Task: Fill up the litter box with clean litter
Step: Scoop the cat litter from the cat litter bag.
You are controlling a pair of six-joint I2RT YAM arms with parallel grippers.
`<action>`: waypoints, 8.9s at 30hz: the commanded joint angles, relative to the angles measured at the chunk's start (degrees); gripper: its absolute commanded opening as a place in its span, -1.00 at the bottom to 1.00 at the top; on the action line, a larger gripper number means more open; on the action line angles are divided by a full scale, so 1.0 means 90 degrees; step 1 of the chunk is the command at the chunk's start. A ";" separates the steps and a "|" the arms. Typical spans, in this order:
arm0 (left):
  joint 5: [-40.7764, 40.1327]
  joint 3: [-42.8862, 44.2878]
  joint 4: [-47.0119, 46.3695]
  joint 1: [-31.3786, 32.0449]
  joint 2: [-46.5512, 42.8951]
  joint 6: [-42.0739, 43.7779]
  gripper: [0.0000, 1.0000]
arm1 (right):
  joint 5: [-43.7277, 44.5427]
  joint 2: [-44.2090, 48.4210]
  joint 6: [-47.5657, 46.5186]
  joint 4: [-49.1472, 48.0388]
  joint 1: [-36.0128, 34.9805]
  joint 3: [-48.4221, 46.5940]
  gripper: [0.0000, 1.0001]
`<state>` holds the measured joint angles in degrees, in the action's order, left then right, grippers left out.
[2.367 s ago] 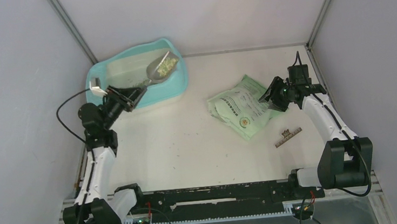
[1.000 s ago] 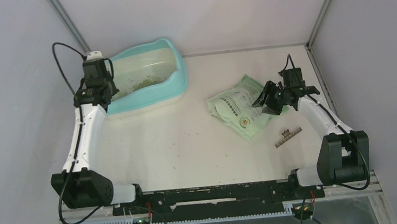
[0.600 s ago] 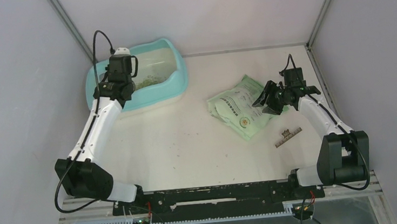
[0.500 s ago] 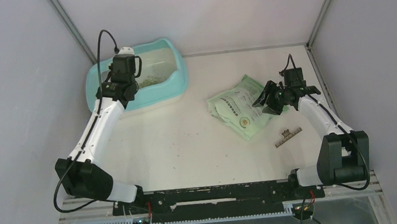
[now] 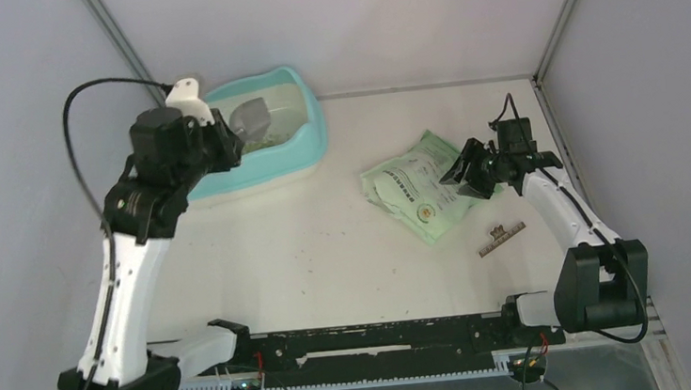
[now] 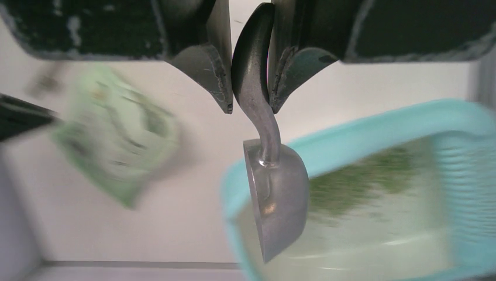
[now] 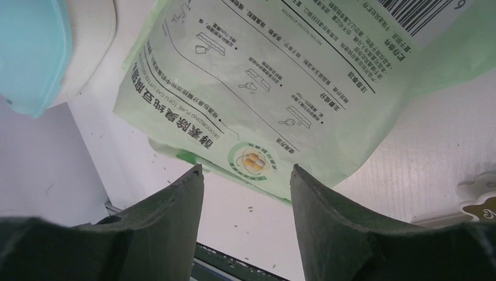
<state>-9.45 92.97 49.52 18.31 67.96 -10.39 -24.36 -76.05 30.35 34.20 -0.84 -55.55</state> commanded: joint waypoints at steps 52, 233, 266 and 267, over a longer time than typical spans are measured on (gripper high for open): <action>0.3912 -0.5378 -0.4099 0.0740 -0.1634 -0.4506 -0.68 | -0.0061 0.0276 0.0019 -0.0058 0.0748 -0.0272 0.99; 0.4270 -0.8860 -1.4789 0.1544 0.1389 -0.7860 -0.71 | 0.1326 0.0047 0.0278 -0.0477 0.0145 -0.0078 0.85; 0.4321 -0.9419 -1.4829 0.1275 0.2486 -0.7204 -0.71 | 0.1249 -0.0119 0.0066 -0.0479 0.0301 -0.0060 0.86; 0.4313 -0.9453 -1.4828 0.1276 0.2479 -0.7190 -0.71 | 0.1260 -0.0123 0.0065 -0.0483 0.0299 -0.0058 0.86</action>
<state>29.15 9.61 -76.82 29.98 90.94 -77.36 -13.61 -77.23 32.18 31.55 1.96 -55.96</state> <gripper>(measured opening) 0.276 0.927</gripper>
